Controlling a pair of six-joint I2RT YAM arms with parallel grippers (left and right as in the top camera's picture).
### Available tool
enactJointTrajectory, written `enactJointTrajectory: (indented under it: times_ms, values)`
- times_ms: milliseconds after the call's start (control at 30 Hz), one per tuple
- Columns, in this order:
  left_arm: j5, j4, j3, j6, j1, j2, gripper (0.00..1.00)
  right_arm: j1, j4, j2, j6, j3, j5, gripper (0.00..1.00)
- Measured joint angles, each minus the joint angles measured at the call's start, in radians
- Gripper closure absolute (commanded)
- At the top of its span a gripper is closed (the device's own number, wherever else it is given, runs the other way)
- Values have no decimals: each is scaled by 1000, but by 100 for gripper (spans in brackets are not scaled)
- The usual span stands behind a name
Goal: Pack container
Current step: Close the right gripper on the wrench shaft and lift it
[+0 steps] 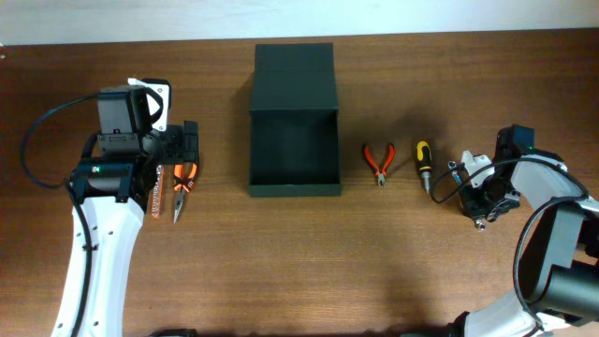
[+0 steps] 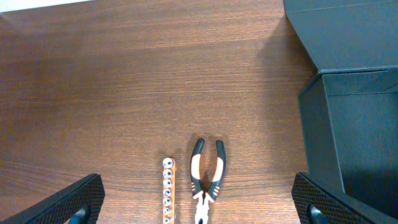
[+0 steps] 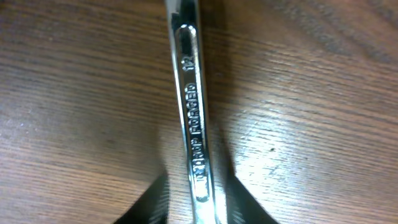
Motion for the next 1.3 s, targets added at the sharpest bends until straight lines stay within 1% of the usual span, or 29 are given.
enactJointTrajectory:
  times_ms: [233,367,467,733,967,1100,1300]
  values:
    - [0,0,0,0,0,0,1,0,-3,1,5,0,0,85]
    - [0,0,0,0,0,0,1,0,0,1,14,0,0,92]
    - [0,0,0,0,0,0,1,0,10,1,29,0,1,96]
    - [0,0,0,0,0,0,1,0,16,1,81,0,5,96]
    - [0,0,0,0,0,0,1,0,16,1,193,4,4,96]
    - [0,0,0,0,0,0,1,0,0,2,248,7,-49,96]
    - [0,0,0,0,0,0,1,0,-71,14,357,45,-176,96]
